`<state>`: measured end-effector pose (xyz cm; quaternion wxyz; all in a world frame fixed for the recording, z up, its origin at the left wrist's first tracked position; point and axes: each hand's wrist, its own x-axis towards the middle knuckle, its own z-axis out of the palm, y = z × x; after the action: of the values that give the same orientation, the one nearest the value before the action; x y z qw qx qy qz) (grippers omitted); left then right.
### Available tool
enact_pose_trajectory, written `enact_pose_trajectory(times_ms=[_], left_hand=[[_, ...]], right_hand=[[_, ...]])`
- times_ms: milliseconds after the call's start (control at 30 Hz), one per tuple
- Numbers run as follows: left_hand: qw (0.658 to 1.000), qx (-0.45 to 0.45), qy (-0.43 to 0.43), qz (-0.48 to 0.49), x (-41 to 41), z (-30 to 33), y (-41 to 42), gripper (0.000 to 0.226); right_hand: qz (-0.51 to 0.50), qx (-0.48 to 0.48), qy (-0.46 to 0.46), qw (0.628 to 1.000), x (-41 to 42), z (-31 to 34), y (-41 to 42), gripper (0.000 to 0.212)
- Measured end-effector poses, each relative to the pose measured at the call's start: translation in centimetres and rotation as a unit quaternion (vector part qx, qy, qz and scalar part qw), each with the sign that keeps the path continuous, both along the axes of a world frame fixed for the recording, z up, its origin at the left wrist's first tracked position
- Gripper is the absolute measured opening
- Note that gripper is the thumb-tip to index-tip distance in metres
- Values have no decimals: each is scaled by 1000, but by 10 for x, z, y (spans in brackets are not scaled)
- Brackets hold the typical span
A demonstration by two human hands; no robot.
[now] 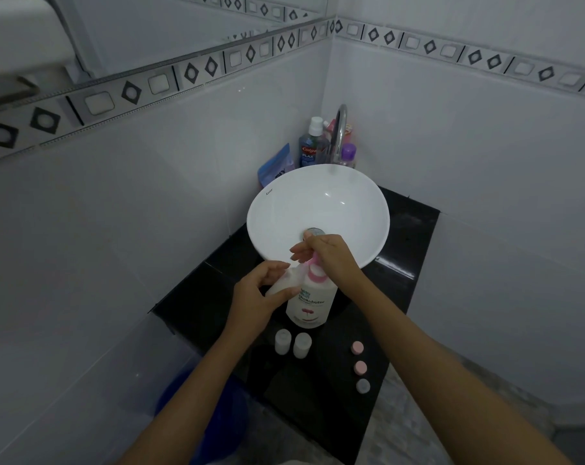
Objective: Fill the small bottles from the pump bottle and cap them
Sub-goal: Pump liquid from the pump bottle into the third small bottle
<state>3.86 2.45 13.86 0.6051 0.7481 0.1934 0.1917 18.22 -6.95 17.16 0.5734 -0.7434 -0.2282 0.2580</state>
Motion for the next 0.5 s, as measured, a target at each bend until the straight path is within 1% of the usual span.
enact_pose_trajectory(times_ms=[200,500], left_hand=[[999,31,-4,-12,0,4,-1,37],[1000,27,-6,-12,-4,3,1,34]], right_hand=[[-1,10,12,1000,0,1,1,43],[-15,11,15,1000,-3,3,0,39]])
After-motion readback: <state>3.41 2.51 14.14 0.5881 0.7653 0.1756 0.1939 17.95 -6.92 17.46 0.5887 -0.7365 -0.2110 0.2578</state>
